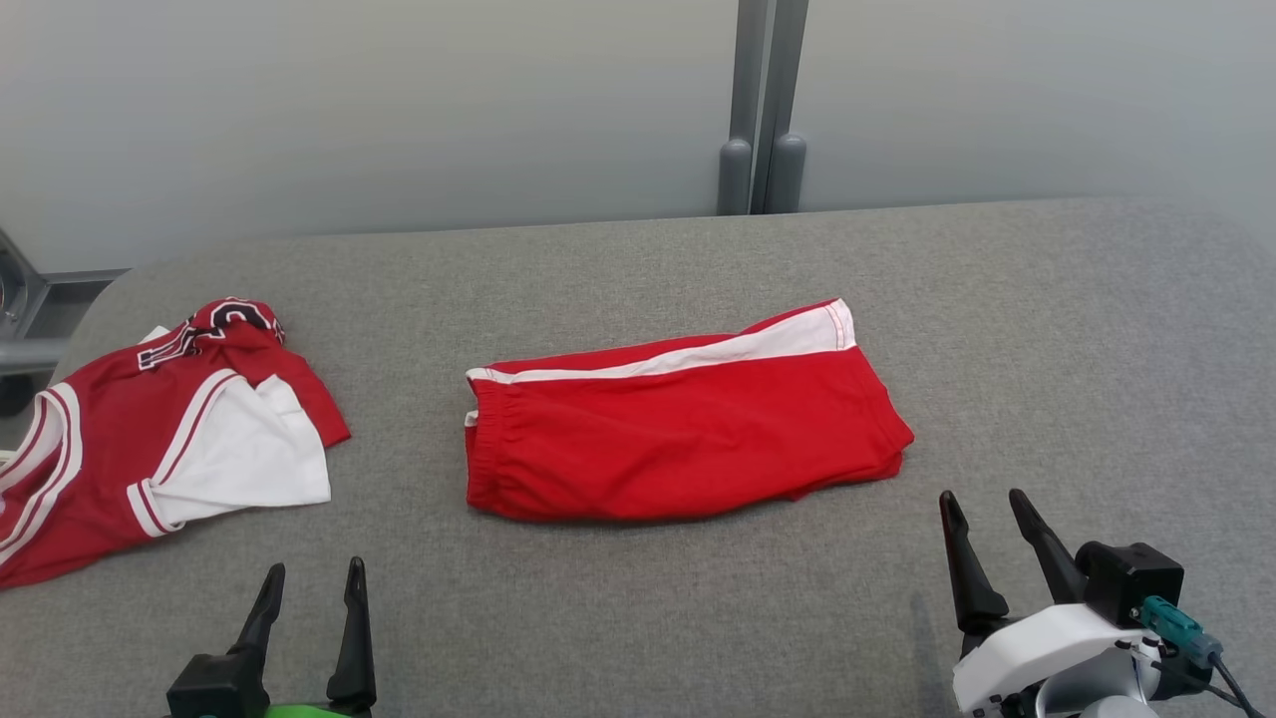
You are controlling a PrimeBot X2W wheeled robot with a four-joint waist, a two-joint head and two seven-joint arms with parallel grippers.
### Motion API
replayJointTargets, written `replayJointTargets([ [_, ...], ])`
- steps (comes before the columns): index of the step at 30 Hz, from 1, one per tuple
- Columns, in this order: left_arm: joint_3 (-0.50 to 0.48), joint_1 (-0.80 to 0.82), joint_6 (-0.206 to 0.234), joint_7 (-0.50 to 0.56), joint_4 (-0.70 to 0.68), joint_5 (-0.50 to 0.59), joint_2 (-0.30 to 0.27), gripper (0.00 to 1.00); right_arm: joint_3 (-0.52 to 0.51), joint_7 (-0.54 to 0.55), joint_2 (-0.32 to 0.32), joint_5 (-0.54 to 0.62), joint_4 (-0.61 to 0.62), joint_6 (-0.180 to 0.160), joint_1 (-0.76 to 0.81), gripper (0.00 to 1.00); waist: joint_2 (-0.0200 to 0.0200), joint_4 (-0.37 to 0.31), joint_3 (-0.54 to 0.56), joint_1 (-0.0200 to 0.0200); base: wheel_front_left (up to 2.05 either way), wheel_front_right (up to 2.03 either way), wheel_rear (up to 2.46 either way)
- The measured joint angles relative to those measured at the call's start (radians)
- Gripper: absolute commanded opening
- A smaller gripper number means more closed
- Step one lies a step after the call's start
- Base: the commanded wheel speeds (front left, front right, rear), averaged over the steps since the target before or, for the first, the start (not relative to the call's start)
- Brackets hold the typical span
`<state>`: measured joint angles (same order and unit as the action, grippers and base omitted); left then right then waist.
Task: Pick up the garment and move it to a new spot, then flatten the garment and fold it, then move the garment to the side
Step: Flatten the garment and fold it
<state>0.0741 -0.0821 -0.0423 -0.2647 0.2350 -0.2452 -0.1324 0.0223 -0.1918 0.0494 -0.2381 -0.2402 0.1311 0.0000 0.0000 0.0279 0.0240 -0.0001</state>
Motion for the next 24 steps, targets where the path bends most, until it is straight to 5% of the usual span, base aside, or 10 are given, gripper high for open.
replayJointTargets([
  [19,0.027,-0.002,0.007,0.001,-0.025,0.002,-0.005,1.0,-0.006,0.006,0.0,-0.033,0.005,0.0,-0.032,1.0,0.0,0.008,-0.031,0.0,0.0,0.0,0.0],
  [24,0.041,0.016,0.007,0.001,-0.035,0.003,-0.001,1.0,-0.016,0.148,0.0,-0.007,-0.021,0.0,-0.143,1.0,0.0,0.015,-0.06,0.0,0.0,0.0,0.0],
])
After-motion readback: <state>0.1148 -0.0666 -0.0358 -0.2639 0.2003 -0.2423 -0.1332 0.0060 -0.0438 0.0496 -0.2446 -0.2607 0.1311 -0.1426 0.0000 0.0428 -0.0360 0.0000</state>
